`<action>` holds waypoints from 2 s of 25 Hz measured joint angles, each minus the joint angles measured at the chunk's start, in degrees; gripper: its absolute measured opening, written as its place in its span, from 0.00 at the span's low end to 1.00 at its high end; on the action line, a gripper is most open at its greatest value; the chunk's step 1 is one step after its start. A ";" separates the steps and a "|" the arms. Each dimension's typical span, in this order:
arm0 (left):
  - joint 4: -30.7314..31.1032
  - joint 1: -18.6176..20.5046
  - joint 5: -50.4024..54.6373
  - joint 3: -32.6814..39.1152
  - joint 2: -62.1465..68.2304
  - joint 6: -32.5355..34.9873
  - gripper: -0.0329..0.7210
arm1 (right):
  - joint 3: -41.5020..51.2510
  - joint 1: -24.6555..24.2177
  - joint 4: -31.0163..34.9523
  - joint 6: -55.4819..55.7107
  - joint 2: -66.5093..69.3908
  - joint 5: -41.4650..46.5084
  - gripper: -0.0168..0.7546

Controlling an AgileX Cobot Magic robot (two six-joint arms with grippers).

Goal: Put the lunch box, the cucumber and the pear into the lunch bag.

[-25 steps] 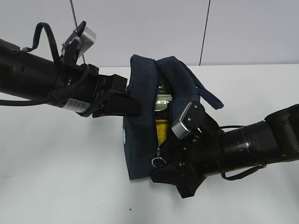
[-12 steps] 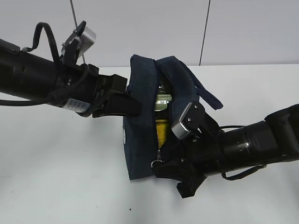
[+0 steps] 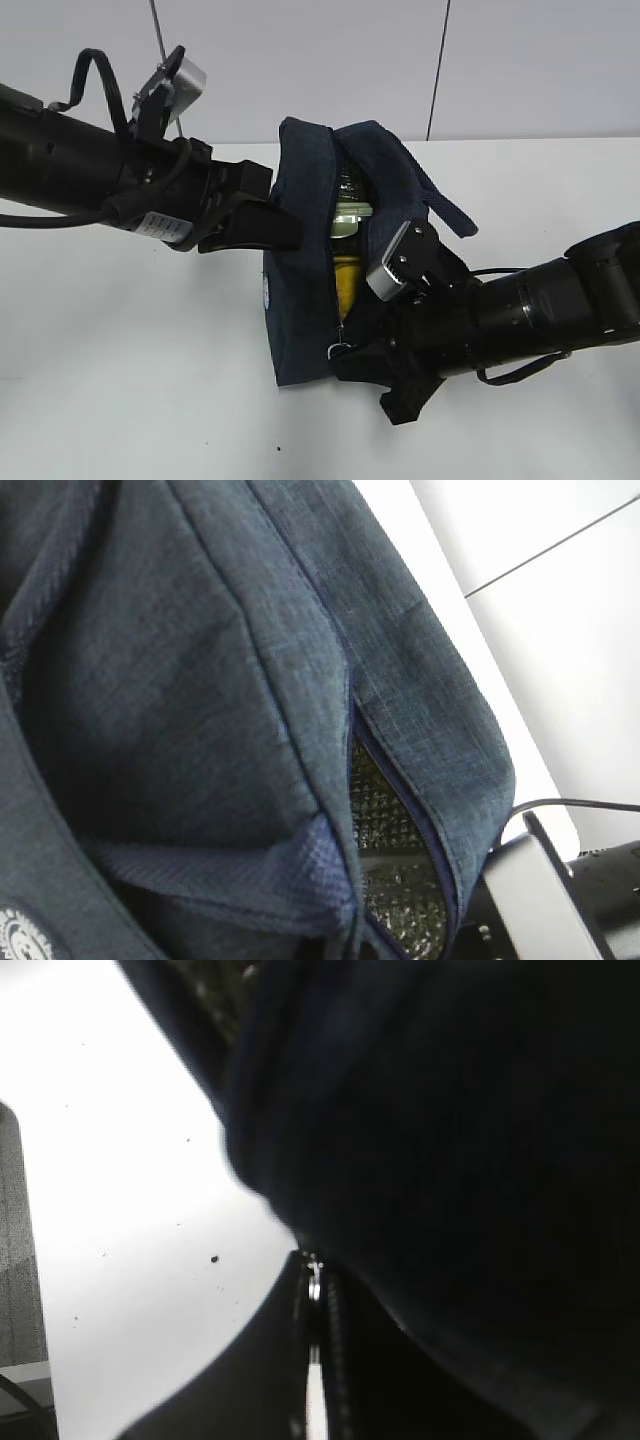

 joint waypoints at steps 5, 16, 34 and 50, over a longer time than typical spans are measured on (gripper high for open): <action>0.00 0.00 0.06 0.00 0.00 0.00 0.02 | 0.00 0.00 -4.76 4.11 -1.35 -0.26 0.03; 0.00 0.00 0.01 0.00 0.00 0.00 0.02 | 0.00 0.00 -13.36 14.45 -9.24 -1.13 0.03; -0.43 0.00 0.21 0.00 0.00 0.00 0.02 | 0.10 0.00 -17.30 20.49 -17.99 -1.18 0.03; -0.47 0.00 2.76 -0.10 0.00 3.64 0.28 | -2.89 0.00 -15.76 20.49 -19.22 -1.18 0.03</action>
